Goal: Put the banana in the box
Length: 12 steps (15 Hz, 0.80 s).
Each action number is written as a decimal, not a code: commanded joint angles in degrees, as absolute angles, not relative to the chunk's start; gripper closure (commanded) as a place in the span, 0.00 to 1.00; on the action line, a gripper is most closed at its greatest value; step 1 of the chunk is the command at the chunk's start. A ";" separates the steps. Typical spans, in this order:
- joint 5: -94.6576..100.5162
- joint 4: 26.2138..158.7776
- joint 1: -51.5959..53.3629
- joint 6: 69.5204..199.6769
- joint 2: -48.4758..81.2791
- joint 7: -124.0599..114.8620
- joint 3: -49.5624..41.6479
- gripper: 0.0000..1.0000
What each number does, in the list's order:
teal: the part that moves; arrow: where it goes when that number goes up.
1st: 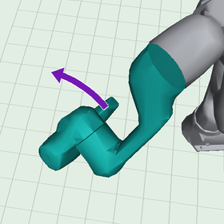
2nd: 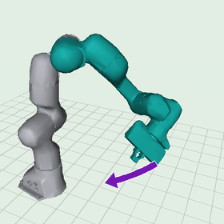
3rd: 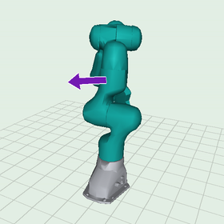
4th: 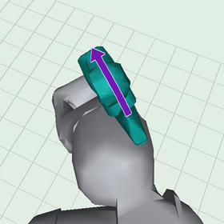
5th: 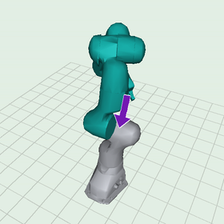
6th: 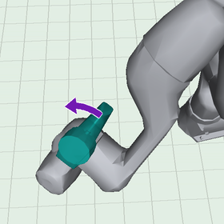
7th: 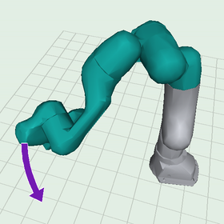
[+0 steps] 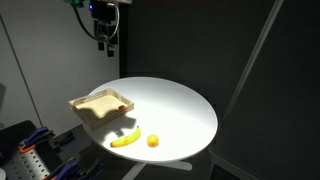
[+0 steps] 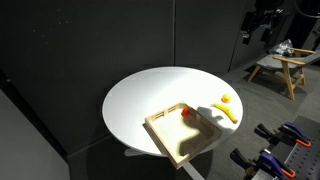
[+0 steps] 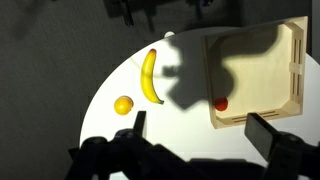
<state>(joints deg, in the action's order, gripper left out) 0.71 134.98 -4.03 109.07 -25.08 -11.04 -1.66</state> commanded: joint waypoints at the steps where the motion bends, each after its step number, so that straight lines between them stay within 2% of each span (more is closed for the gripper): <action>1: 0.59 134.86 -4.33 108.94 -25.05 -10.92 -1.42 0.00; 12: 0.69 134.57 -4.63 109.70 -24.26 -11.19 -1.62 0.00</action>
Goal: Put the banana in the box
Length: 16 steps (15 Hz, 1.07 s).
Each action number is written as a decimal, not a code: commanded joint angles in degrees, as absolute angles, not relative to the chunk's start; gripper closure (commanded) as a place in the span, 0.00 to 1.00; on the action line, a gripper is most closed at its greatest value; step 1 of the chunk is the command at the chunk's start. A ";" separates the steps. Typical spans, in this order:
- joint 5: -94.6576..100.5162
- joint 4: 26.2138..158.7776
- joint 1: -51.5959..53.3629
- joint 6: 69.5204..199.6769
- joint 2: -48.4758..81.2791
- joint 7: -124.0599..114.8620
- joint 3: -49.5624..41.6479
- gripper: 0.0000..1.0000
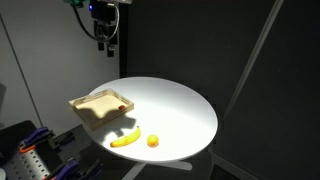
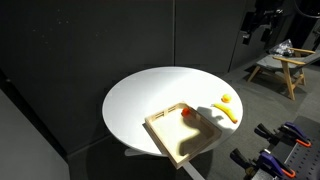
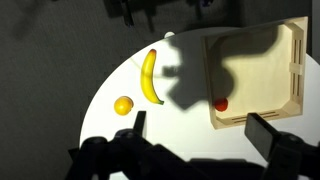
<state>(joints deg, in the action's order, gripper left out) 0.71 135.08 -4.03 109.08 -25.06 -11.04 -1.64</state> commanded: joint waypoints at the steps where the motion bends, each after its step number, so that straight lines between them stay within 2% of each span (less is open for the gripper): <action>1: 0.77 134.39 -4.78 109.85 -23.93 -11.32 -1.72 0.00; 16: 0.74 134.93 -7.32 120.57 -16.68 -9.40 -5.48 0.00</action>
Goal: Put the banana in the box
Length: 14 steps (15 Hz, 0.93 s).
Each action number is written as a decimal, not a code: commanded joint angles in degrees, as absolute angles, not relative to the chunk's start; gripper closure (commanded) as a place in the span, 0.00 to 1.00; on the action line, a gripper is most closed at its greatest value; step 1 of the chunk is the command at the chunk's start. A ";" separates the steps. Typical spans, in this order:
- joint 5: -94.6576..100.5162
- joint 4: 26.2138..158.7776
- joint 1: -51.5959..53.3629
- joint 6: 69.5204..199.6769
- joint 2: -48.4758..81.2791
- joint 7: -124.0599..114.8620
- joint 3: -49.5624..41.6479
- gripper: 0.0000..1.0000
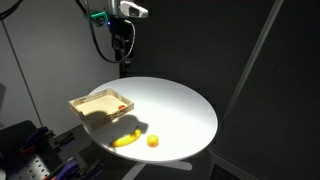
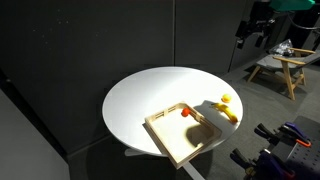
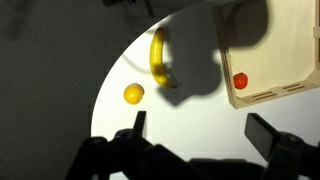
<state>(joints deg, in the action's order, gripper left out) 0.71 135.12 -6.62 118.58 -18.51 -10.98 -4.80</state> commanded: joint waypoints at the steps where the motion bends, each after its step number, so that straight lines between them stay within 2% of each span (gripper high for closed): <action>1: 0.68 135.05 -7.41 121.35 -15.92 -9.07 -5.81 0.00; 14: 1.17 139.20 -8.25 131.28 -6.46 -1.85 -8.91 0.00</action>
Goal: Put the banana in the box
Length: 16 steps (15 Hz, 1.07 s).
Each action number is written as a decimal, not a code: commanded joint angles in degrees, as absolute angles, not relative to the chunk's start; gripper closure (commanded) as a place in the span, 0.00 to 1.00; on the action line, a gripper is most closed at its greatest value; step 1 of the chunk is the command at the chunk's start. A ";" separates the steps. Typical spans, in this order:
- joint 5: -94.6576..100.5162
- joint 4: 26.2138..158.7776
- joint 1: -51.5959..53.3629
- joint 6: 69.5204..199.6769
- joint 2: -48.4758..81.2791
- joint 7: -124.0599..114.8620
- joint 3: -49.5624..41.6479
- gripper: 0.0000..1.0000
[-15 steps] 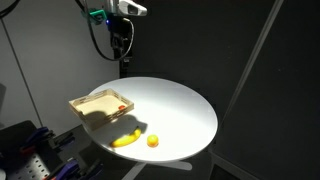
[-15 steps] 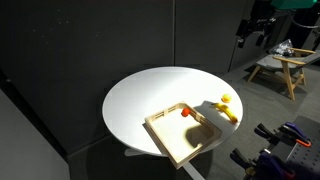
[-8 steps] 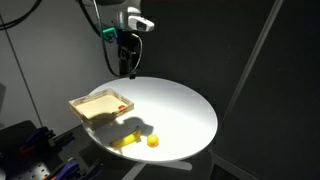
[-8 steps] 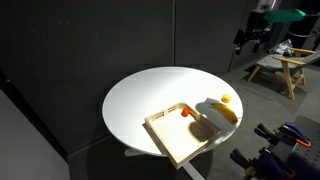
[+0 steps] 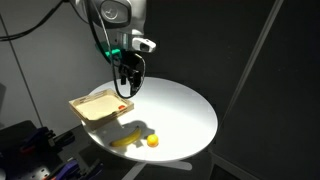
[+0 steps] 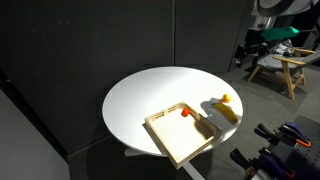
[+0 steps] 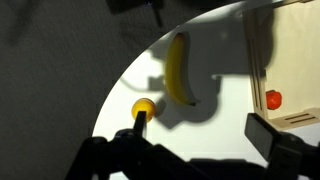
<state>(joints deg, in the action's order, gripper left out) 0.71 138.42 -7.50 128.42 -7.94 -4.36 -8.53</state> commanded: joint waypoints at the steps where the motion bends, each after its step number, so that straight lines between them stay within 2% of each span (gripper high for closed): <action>1: 1.52 139.48 -8.35 132.54 -5.78 -1.71 -9.02 0.00; 16: 1.33 139.62 -8.05 132.71 -4.59 -3.11 -8.73 0.00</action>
